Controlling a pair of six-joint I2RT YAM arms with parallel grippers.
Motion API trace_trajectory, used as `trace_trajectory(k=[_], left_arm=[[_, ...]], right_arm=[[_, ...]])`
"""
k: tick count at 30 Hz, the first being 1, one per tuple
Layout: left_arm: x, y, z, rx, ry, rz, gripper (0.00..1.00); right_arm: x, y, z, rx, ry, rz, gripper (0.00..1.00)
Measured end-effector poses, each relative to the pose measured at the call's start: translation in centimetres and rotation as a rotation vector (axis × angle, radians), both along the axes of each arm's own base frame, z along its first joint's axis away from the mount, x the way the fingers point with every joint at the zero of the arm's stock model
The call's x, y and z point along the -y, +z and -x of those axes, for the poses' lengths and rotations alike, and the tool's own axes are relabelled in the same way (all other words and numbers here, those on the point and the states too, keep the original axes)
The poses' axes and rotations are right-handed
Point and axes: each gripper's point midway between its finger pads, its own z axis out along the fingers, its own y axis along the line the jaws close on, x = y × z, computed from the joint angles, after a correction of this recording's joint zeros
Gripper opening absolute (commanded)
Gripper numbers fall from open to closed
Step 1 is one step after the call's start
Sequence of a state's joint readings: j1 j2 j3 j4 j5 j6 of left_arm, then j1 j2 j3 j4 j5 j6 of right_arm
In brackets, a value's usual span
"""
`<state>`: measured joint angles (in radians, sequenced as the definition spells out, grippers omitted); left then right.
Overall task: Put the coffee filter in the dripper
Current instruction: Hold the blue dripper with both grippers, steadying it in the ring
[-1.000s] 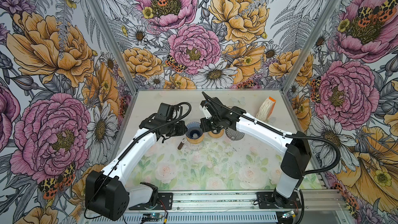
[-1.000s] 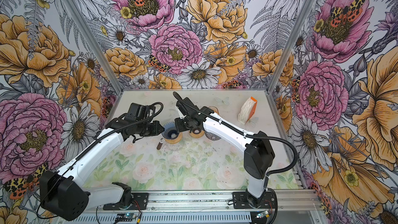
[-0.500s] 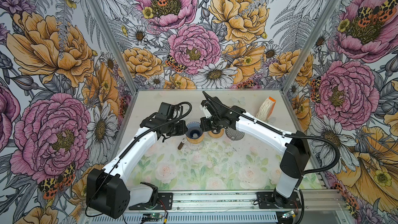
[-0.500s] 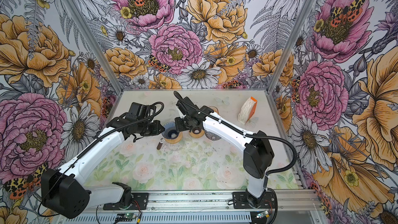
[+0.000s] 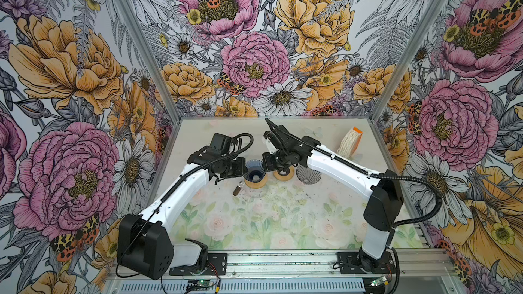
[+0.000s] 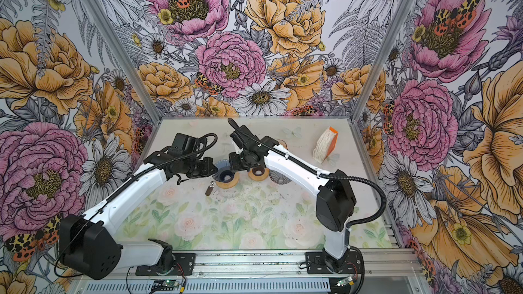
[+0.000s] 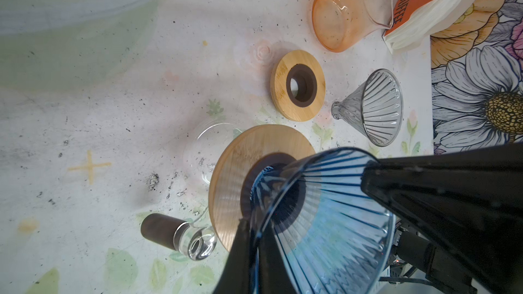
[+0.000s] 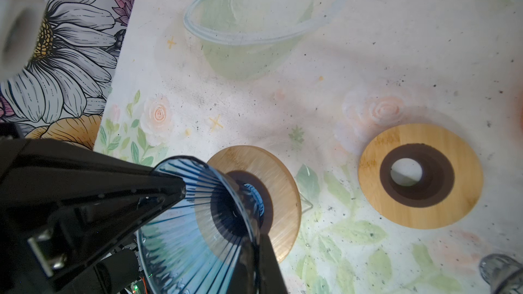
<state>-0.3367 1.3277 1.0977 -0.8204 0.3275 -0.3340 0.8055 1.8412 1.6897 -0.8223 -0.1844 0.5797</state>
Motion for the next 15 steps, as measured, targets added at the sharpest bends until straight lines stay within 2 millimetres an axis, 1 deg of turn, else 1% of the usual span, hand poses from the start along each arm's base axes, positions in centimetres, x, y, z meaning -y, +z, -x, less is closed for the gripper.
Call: trace_trajectory(k=[15], left_arm=[[0.07, -0.10, -0.10, -0.011, -0.002, 0.001, 0.00]], right_arm=[[0.08, -0.30, -0.08, -0.001, -0.008, 0.005, 0.00]])
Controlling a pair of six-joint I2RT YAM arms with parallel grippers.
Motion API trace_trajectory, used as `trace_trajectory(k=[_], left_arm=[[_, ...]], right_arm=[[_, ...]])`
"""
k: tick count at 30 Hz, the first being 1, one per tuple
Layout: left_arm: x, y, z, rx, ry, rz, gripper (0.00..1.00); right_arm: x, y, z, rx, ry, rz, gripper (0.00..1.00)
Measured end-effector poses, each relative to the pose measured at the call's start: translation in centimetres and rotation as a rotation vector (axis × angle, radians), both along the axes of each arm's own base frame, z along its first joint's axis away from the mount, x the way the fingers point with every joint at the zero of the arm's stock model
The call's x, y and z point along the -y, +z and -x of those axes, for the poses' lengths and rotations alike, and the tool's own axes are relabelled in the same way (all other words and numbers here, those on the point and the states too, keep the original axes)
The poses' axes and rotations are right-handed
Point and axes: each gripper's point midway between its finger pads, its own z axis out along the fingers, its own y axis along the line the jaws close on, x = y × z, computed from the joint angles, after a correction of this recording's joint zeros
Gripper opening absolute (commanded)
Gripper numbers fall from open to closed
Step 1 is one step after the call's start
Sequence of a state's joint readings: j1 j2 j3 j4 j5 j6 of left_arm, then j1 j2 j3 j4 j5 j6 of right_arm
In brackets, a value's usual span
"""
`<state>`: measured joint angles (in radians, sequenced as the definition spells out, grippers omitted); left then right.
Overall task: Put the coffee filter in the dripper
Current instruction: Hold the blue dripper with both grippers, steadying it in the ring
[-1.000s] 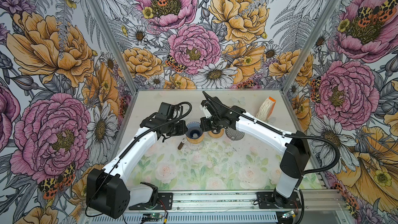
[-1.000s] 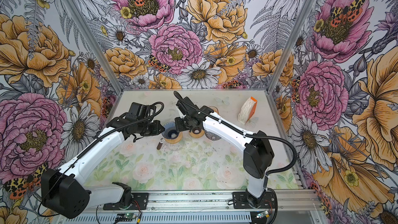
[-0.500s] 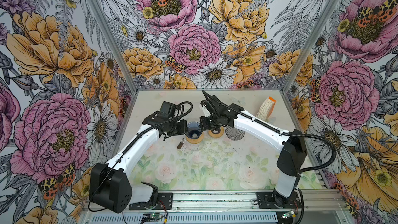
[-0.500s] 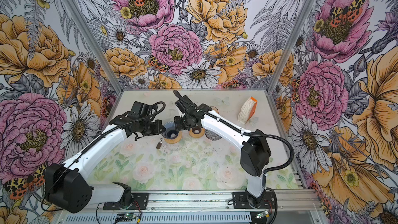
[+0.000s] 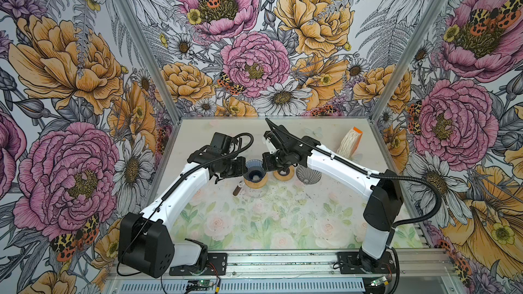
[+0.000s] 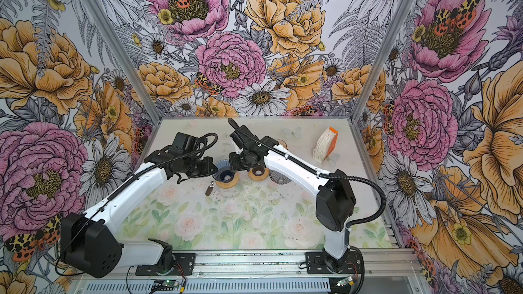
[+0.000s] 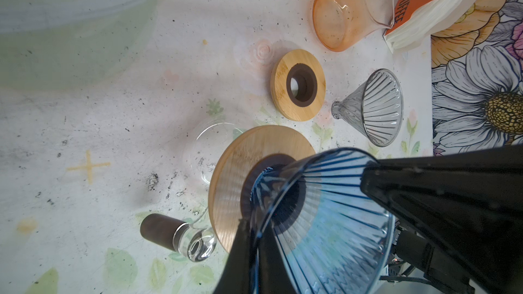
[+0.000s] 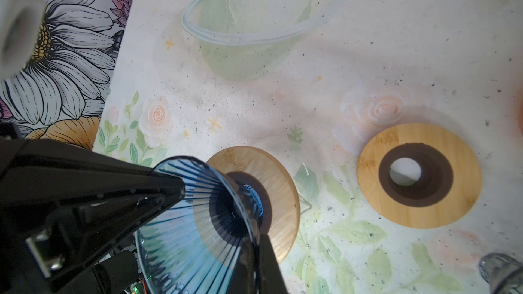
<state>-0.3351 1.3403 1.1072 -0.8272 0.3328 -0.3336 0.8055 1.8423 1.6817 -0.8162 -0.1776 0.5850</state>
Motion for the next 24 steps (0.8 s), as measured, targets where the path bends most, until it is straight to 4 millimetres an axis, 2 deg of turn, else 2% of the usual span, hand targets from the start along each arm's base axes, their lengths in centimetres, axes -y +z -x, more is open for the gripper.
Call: trace_trajectory(k=[24], left_arm=[[0.25, -0.30, -0.24, -0.011, 0.003, -0.002, 0.00]], right_arm=[[0.39, -0.58, -0.54, 0.043, -0.034, -0.026, 0.00]])
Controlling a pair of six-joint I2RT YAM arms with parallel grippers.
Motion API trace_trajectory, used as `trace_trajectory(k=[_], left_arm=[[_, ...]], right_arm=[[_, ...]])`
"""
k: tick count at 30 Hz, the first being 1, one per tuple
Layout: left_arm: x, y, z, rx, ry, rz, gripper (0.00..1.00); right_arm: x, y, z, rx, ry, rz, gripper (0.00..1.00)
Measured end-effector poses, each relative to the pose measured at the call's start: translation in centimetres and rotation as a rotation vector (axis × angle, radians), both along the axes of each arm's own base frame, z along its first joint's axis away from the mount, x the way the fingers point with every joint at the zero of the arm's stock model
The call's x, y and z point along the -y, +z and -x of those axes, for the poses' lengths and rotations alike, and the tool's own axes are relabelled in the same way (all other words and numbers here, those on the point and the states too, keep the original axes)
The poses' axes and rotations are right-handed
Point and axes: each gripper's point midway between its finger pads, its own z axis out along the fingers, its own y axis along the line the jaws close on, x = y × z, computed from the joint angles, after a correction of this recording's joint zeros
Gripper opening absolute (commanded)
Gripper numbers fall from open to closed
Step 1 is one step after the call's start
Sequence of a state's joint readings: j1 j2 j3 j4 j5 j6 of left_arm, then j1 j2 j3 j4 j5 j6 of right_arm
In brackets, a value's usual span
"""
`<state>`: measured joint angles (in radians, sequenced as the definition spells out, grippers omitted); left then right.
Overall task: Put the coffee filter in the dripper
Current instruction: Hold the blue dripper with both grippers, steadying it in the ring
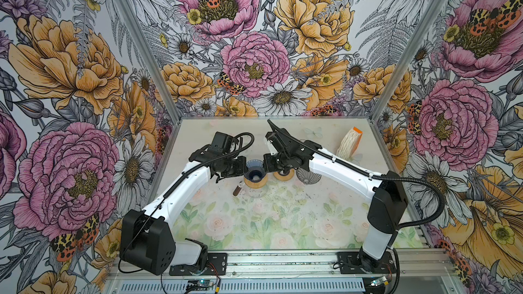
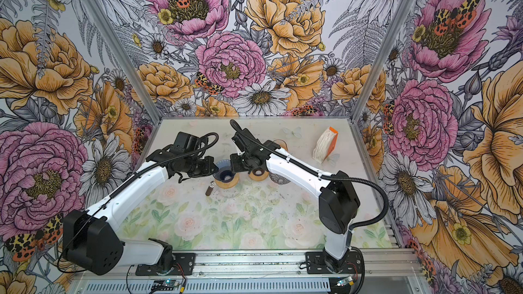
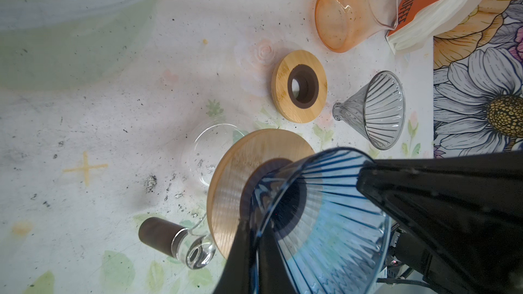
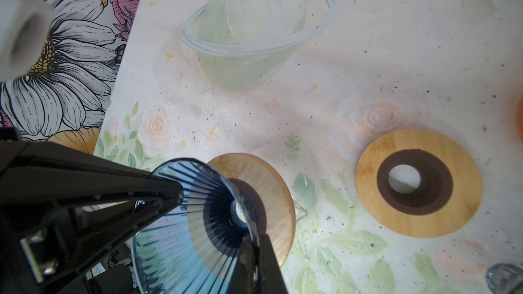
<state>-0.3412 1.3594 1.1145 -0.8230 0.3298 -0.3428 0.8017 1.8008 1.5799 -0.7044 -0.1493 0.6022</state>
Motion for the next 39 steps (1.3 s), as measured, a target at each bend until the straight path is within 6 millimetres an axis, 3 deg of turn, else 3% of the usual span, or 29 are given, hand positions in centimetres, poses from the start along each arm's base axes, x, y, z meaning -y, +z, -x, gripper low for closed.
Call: trace_trajectory(k=[16, 27, 39], left_arm=[[0.0, 0.1, 0.0, -0.004, 0.010, 0.004, 0.03], [0.0, 0.4, -0.2, -0.004, 0.006, 0.006, 0.19], [-0.2, 2.6, -1.2, 0.044, 0.023, 0.038, 0.29]], right_arm=[[-0.4, 0.3, 0.2, -0.029, 0.019, -0.021, 0.01], [0.4, -0.1, 0.2, -0.059, 0.026, -0.003, 0.17], [0.8, 0.7, -0.1, -0.038, 0.057, 0.013, 0.33]])
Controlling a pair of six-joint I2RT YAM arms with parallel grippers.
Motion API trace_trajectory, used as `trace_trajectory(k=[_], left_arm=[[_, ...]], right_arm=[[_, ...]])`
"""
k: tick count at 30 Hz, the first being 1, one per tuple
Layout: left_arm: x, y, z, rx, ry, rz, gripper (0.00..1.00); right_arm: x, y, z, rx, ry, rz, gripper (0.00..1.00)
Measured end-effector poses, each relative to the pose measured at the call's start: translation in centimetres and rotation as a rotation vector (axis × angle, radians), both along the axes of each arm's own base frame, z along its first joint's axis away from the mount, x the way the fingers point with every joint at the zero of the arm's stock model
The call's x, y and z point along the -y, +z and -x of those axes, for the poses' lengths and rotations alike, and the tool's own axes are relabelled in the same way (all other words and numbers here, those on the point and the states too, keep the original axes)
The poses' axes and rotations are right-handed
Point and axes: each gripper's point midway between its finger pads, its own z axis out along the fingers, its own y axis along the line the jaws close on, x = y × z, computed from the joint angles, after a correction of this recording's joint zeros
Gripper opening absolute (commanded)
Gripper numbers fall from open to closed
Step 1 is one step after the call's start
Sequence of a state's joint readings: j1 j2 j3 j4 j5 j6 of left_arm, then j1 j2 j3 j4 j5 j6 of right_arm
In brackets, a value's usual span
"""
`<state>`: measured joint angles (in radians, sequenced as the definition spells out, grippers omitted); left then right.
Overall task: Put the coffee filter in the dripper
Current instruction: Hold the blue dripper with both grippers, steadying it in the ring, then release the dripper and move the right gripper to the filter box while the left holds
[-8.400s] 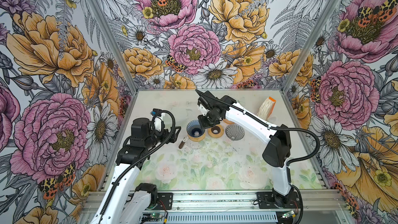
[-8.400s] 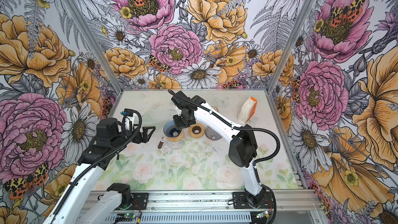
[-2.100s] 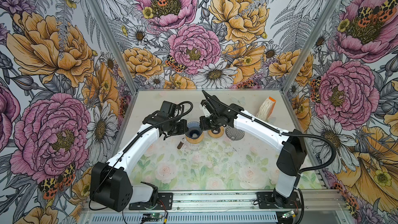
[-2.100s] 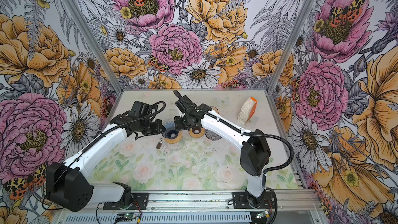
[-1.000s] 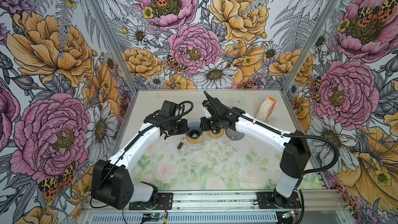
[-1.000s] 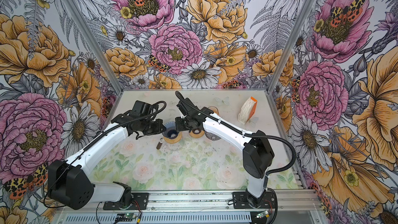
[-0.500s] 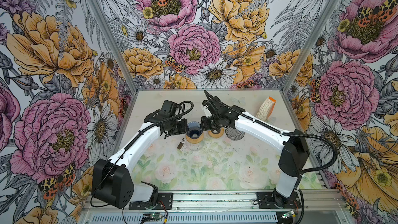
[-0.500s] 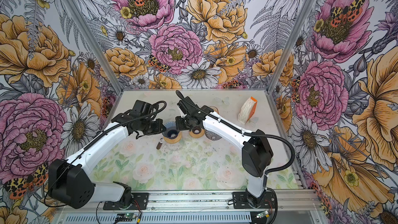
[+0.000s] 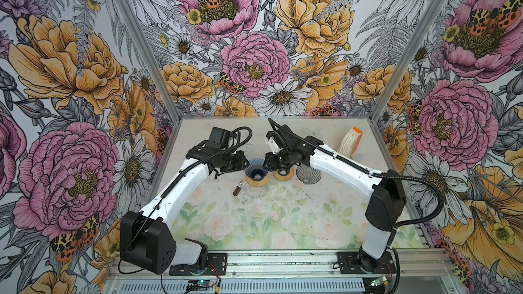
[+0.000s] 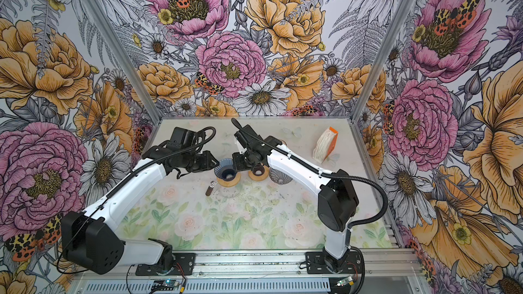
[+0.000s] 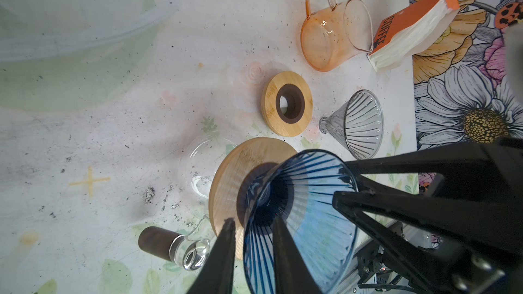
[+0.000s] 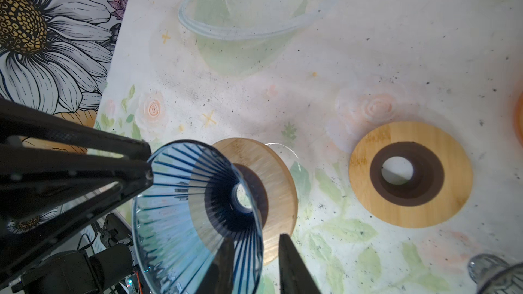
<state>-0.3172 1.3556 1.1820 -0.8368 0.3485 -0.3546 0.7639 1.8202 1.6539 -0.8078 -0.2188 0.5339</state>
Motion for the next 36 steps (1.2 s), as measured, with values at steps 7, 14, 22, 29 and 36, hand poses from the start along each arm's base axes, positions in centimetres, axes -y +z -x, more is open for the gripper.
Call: trace_trajectory(k=[7, 14, 22, 29, 36], left_arm=[[-0.7, 1.5, 0.1, 0.035, 0.024, 0.021, 0.35], [-1.3, 3.8, 0.2, 0.096, 0.041, 0.039, 0.41], [-1.6, 8.6, 0.9, 0.230, 0.034, 0.070, 0.68], [-1.4, 12.3, 2.8, 0.372, -0.008, 0.059, 0.90], [-0.2, 13.4, 4.4, 0.450, -0.075, 0.023, 0.99]], right_arm=[[-0.4, 1.2, -0.2, 0.024, 0.018, -0.019, 0.37], [-0.5, 2.8, -0.9, 0.089, 0.054, -0.026, 0.43], [1.9, 7.1, -2.3, 0.244, 0.017, -0.010, 0.48], [6.1, 10.8, -4.0, 0.357, -0.093, 0.005, 0.47], [12.2, 10.0, -5.1, 0.362, -0.236, 0.071, 0.44]])
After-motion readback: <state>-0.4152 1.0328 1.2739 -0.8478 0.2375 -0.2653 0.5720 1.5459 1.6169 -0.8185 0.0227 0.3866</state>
